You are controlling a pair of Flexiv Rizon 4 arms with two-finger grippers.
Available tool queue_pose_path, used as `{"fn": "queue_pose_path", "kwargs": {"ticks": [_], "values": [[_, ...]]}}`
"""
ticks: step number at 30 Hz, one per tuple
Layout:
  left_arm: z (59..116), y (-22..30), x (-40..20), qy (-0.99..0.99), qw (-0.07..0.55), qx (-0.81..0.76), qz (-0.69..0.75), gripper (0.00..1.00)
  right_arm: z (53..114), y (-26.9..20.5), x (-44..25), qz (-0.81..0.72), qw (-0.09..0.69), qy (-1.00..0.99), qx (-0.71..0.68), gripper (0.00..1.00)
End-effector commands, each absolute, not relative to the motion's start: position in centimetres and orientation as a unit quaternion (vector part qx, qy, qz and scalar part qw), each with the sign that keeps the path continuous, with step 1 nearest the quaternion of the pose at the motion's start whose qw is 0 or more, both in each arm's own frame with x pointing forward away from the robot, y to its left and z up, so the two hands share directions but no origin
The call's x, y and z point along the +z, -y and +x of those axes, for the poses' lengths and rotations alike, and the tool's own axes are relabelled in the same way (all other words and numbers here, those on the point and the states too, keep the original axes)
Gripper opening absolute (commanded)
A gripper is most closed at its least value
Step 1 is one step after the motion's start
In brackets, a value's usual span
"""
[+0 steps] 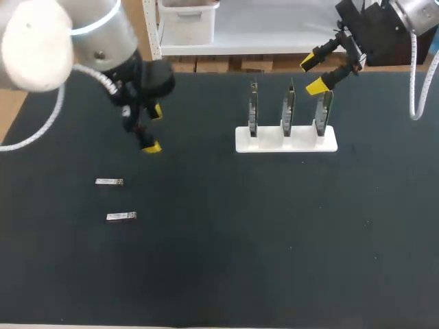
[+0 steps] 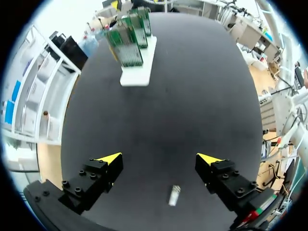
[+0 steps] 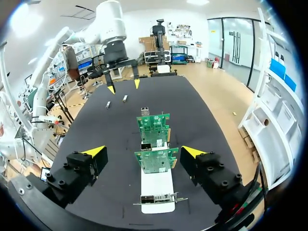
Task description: Pick up the optical module with the left hand, and insert it into the network port with the right hand.
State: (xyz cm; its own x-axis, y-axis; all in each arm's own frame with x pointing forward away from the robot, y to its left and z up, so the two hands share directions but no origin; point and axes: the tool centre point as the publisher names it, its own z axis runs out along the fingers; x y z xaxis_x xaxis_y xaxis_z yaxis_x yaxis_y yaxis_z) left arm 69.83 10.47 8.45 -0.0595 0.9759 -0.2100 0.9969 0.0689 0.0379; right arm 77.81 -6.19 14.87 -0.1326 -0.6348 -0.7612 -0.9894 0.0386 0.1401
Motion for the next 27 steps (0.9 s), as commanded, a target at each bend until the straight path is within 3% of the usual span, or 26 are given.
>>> {"fn": "queue_pose_path", "kwargs": {"ticks": [1,27], "values": [[65.8,-12.6,8.4,-0.731,0.110,-0.008,0.674,1.00,77.7,6.2,14.9,-0.604,0.262,-0.672,0.338,1.00],[64.0,-21.3,2.5,-0.736,0.017,0.035,0.676,1.00,77.7,6.2,14.9,-0.604,0.262,-0.672,0.338,1.00]]}}
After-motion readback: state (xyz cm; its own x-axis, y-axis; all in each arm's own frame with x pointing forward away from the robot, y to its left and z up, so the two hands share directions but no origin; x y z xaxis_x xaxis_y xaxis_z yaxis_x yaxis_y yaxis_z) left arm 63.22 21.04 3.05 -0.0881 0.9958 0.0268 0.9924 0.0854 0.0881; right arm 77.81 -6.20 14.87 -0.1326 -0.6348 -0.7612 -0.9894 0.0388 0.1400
